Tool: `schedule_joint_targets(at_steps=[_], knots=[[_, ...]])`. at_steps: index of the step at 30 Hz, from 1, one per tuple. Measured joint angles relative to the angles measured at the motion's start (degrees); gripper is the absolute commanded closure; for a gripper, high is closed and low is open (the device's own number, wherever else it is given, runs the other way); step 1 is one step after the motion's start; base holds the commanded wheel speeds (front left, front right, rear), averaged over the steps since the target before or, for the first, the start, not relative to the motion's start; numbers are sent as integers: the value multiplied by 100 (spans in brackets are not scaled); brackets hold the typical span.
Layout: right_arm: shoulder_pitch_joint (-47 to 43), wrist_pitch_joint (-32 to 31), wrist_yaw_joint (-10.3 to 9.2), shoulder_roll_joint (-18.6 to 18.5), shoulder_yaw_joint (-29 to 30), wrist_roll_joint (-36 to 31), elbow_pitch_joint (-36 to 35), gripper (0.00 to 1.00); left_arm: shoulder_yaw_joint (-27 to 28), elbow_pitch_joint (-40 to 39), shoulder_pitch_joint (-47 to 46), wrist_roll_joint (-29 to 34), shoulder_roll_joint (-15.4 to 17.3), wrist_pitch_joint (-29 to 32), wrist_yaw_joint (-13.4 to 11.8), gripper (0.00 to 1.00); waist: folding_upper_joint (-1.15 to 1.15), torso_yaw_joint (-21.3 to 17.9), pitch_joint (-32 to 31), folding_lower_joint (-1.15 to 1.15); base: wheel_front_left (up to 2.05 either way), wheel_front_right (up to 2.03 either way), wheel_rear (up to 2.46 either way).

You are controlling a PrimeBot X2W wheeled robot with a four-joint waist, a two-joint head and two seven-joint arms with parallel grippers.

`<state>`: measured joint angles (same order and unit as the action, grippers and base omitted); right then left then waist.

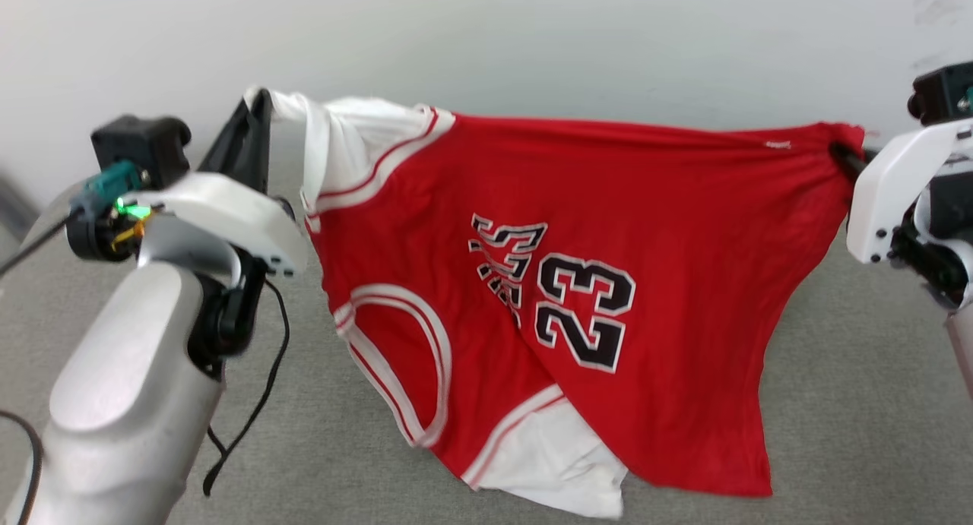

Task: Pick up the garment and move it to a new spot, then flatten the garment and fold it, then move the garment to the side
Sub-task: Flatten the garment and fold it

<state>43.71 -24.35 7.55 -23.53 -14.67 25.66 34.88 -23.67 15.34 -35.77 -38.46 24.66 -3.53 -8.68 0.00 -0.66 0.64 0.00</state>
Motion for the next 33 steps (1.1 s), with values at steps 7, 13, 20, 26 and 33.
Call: schedule_joint_targets(at_steps=[7,13,20,26,33], knots=[[637,252,0,185,397,-425,207,100,-9,973,-1177,54,-165,24,214,100,0,-133,168,0,0,0,0],[1432,453,1,199,736,-731,265,100,64,1593,-2440,194,-298,-204,316,100,0,-151,663,0,0,0,0],[2380,776,3,211,1005,-1011,183,100,191,2038,-3842,355,-287,-509,412,100,0,-177,1451,1,0,0,0],[3123,1098,8,191,1156,-1176,74,100,254,2173,-4796,466,-211,-633,417,100,0,-210,2165,1,0,0,0],[3776,1411,9,152,1158,-1224,65,100,321,2261,-5428,508,-177,-740,416,100,0,-234,2957,2,0,0,0]])
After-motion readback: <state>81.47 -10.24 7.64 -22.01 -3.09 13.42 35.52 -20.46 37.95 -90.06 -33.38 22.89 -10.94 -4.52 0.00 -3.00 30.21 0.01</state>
